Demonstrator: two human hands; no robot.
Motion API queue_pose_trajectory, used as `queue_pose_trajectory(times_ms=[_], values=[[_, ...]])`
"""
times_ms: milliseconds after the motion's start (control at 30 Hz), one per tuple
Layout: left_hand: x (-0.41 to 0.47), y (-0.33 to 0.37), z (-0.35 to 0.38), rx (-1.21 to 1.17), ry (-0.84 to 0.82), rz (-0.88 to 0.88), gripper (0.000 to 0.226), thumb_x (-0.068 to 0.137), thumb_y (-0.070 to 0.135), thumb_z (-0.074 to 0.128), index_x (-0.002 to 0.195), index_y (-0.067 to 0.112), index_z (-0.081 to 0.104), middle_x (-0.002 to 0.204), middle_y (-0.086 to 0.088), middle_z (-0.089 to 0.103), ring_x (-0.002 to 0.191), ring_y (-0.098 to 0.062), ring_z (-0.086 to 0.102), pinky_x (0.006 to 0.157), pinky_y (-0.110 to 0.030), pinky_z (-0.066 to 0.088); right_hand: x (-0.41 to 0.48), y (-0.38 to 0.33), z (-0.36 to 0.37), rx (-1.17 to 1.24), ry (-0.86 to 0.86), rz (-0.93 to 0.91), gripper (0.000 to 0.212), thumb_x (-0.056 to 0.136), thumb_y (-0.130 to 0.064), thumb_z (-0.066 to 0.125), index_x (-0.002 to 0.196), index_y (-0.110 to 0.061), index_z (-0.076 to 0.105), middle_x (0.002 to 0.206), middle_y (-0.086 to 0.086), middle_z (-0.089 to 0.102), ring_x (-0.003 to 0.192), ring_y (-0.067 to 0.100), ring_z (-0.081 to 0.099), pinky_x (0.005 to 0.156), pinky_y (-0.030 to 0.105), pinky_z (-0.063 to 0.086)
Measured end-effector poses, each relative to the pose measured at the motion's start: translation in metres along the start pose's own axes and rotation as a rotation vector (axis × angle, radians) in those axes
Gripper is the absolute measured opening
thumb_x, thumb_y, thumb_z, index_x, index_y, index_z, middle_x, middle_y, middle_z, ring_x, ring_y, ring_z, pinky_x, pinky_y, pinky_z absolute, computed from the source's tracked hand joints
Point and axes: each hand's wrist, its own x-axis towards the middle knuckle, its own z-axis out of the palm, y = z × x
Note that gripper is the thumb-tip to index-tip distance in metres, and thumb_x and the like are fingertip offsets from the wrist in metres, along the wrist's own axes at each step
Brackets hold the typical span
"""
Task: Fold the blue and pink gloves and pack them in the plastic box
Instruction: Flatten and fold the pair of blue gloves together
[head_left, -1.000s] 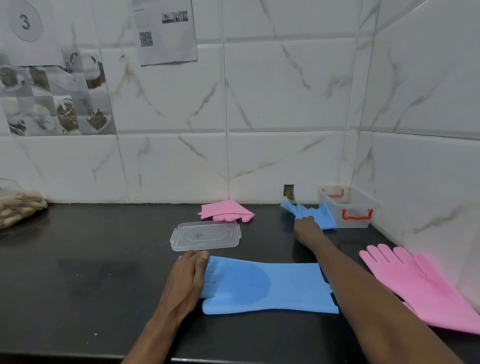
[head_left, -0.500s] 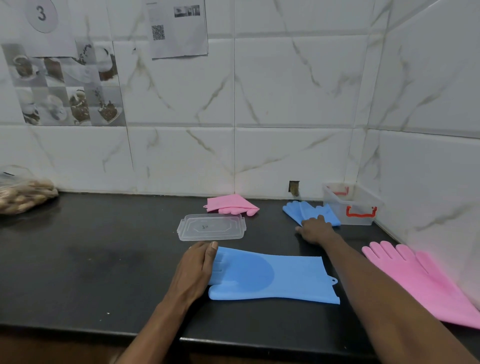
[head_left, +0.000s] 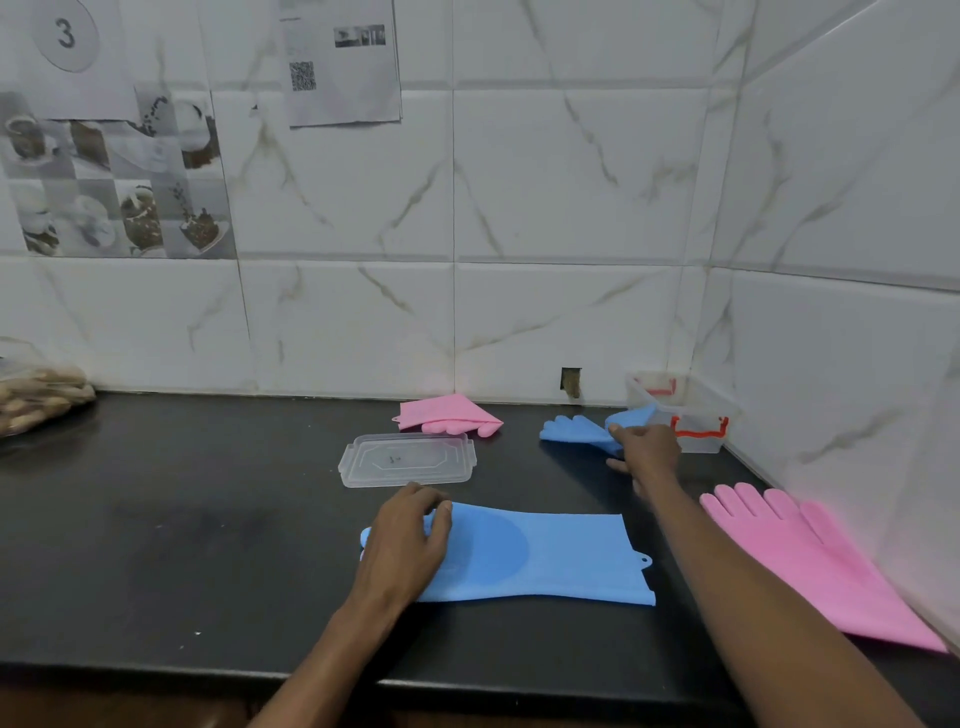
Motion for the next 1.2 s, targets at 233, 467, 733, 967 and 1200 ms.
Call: queue_pose_trajectory(times_ms=[233,467,733,967,1200], values=[[-0.003,0.046,0.03,-0.722,-0.286,-0.437,0.031,0.084,0.04,0.062,0.09,0.012,0.073,0.084,-0.005,0.075,0.081,-0.017,0.074,0.078,-0.033,0.059,-0.016,-0.009,-0.007,0.55,0.057,0.244,0.052,0.079,0.023,0.049,0.128,0.005,0.053,0.119,0.019,0.056,0.107,0.033,0.055,0.094,0.049,0.054],[0.026,0.089,0.07,-1.471,-0.742,-0.879,0.091,0.083,0.067,0.056,0.135,-0.007,0.044,0.131,-0.028,0.058,0.114,-0.035,0.064,0.101,-0.043,0.05,-0.059,-0.05,0.003,1.073,-0.204,0.278,0.029,0.088,0.022,0.034,0.082,0.001,0.052,0.09,0.014,0.054,0.081,0.022,0.057,0.066,0.027,0.059],[0.06,0.111,0.082,-1.876,-0.349,-0.633,0.059,0.088,0.046,0.06,0.127,0.002,0.057,0.119,-0.019,0.067,0.107,-0.031,0.064,0.092,-0.04,0.053,-0.133,-0.041,-0.015,1.154,-0.404,0.319,0.024,0.087,0.014,0.045,0.089,-0.002,0.063,0.083,0.012,0.073,0.09,0.026,0.066,0.079,0.038,0.06],[0.096,0.073,0.032,-1.799,-0.266,-0.636,0.05,0.1,0.033,0.047,0.142,0.006,0.046,0.142,-0.015,0.052,0.127,-0.032,0.052,0.108,-0.046,0.039,-0.171,0.006,-0.04,0.868,-0.575,0.322,0.005,0.067,0.006,0.067,0.068,0.003,0.071,0.085,0.023,0.069,0.103,0.043,0.067,0.092,0.054,0.052],[0.114,0.067,-0.002,-1.66,-0.39,-0.578,0.046,0.097,0.034,0.053,0.137,0.011,0.054,0.126,-0.013,0.065,0.117,-0.03,0.06,0.103,-0.046,0.045,-0.145,-0.001,-0.049,0.536,-0.379,0.034,0.042,0.083,-0.046,0.067,0.121,-0.028,0.064,0.118,-0.003,0.064,0.108,0.014,0.062,0.09,0.038,0.046]])
